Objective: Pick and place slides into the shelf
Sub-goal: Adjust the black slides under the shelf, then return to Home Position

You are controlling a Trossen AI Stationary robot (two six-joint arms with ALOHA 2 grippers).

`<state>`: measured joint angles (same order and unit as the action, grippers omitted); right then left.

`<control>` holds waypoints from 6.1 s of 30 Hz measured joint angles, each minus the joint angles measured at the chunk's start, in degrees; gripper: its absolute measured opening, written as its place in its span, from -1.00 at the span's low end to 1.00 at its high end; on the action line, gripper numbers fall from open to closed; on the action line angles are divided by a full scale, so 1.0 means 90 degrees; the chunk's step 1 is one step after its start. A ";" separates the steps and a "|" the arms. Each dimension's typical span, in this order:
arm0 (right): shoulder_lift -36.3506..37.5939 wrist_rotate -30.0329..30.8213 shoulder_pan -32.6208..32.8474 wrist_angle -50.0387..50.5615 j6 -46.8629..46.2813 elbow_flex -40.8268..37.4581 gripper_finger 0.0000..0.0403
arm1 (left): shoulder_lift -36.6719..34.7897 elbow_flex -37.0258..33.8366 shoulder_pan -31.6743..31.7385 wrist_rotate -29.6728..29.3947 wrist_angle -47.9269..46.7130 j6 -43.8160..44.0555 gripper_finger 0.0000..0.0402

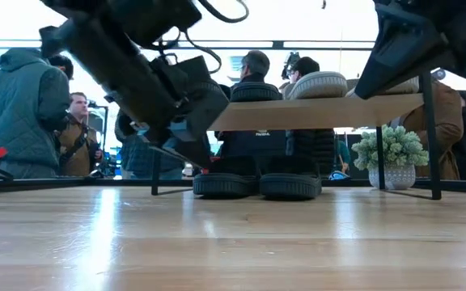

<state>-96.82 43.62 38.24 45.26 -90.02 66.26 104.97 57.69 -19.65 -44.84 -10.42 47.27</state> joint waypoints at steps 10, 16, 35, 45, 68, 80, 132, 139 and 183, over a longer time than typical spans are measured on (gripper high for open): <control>0.0000 0.0021 0.0000 0.0280 0.0000 0.0000 -0.96 | 0.0000 -0.0026 0.0494 0.0203 0.0017 -0.0360 -0.99; 0.0000 0.0018 -0.0056 0.0303 0.0004 -0.0002 -0.96 | 0.0000 -0.0398 0.0635 0.0370 0.0830 -0.0368 -0.99; 0.0000 -0.0008 -0.0083 0.0342 0.0053 -0.0007 -0.96 | -0.0637 -0.0725 0.0331 0.0465 0.1053 -0.0795 -0.99; 0.0000 -0.0011 -0.0085 0.0461 0.0073 -0.0063 -0.96 | -0.0249 -0.0774 0.0267 0.1019 0.1454 -0.0834 -0.99; 0.0000 -0.0392 -0.0101 0.0191 0.0055 -0.0240 -0.96 | -0.0222 -0.0792 0.0149 0.1031 0.1310 -0.1121 -0.99; -0.0640 -0.0562 -0.0951 -0.2738 0.1174 -0.0977 -0.96 | -0.1287 -0.0729 -0.0710 0.0075 0.0349 -0.1113 -0.99; 0.2361 -0.0688 0.0182 -0.2628 0.2658 -0.0437 -0.96 | -0.3992 0.0181 -0.1031 0.0614 0.0711 -0.2091 -0.99; 0.2836 0.0466 0.1067 -0.4271 0.5116 -0.0447 -0.96 | -0.4356 -0.0059 -0.1060 0.0982 0.1484 -0.2686 -0.99; 0.7172 -0.3297 -0.2310 -0.8894 0.8120 -0.6365 -0.96 | -0.9718 -0.2926 0.2308 0.3229 -0.0211 -0.3339 -1.00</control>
<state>-32.26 13.95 17.45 -34.79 -16.94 8.97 17.51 31.35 1.13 -15.78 -12.32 17.23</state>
